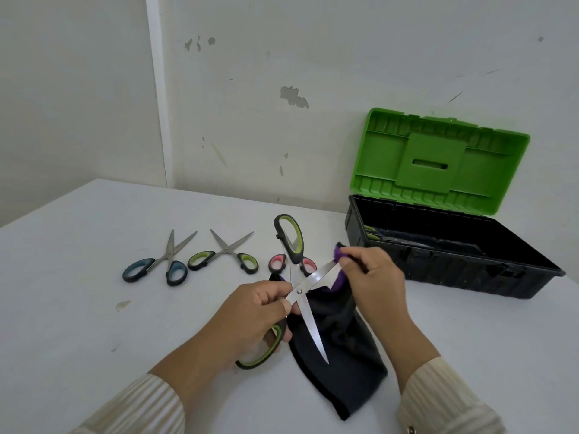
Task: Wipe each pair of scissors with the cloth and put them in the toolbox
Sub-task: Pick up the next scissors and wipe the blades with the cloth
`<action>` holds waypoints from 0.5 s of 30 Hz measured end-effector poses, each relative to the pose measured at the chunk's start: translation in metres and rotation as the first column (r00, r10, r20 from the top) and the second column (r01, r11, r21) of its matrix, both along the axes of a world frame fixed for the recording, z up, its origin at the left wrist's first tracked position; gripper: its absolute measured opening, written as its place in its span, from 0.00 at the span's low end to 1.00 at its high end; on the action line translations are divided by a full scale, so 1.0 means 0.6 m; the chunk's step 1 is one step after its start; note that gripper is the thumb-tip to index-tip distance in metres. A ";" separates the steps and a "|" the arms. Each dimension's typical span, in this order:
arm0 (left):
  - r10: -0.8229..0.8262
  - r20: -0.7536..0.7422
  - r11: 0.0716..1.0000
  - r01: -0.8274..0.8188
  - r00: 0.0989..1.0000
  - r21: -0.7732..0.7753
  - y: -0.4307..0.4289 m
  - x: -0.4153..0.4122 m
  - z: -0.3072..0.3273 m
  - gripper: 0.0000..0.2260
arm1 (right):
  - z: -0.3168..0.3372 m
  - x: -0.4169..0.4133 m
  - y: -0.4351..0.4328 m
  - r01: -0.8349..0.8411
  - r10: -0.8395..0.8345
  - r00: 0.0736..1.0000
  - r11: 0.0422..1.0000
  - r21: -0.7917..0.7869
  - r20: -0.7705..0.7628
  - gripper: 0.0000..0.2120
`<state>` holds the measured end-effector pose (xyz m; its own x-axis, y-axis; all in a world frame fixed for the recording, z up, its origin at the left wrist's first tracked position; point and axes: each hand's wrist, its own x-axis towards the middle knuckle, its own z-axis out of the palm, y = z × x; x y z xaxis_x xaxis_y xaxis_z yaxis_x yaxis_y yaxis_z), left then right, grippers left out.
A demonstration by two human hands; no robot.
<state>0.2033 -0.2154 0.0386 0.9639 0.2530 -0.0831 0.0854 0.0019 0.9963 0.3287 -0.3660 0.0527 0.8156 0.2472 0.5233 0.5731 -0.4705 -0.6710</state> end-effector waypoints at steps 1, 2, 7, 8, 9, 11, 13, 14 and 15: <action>0.023 0.006 1.000 -0.023 1.000 -0.007 -0.001 -0.001 0.004 0.14 | 0.002 0.004 -0.011 0.052 -0.051 0.998 0.999 0.018 -0.035 0.08; 0.066 0.018 0.998 -0.065 0.998 -0.022 0.000 -0.001 0.007 0.13 | 0.001 0.007 -0.021 0.076 -0.075 0.995 0.997 0.020 -0.071 0.08; 0.423 0.064 0.876 -0.390 0.904 -0.284 0.019 0.006 0.015 0.07 | -0.002 -0.007 -0.018 -0.118 0.109 0.927 0.993 -0.004 -0.358 0.06; 0.470 0.064 0.835 -0.421 0.880 -0.354 0.021 0.006 0.017 0.08 | 0.003 -0.020 -0.009 -0.172 0.173 0.882 0.984 0.042 -0.438 0.05; 0.504 0.062 0.804 -0.442 0.862 -0.397 0.023 0.007 0.018 0.09 | 0.007 -0.037 0.000 -0.233 0.243 0.830 0.969 0.084 -0.502 0.06; 0.518 0.061 0.787 -0.448 0.853 -0.424 0.020 0.009 0.018 0.09 | 0.008 -0.076 0.024 -0.378 0.352 0.791 0.924 0.053 -0.501 0.08; 0.495 0.080 0.795 -0.414 0.865 -0.443 0.010 0.009 0.013 0.08 | 0.002 -0.111 0.049 -0.486 0.432 0.800 0.873 -0.027 -0.417 0.07; 0.481 0.090 0.795 -0.391 0.872 -0.463 0.004 0.008 0.012 0.08 | -0.003 -0.122 0.060 -0.508 0.457 0.795 0.861 -0.025 -0.400 0.05; 0.468 0.102 0.794 -0.367 0.878 -0.485 0.000 0.010 0.012 0.09 | -0.007 -0.129 0.068 -0.504 0.459 0.791 0.864 -0.005 -0.406 0.04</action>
<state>0.2092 -0.2155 0.0457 0.7785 0.6202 -0.0961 -0.2330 0.4278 0.8733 0.2513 -0.3255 0.0485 0.7022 0.6969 0.1462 0.4569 -0.2834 -0.8432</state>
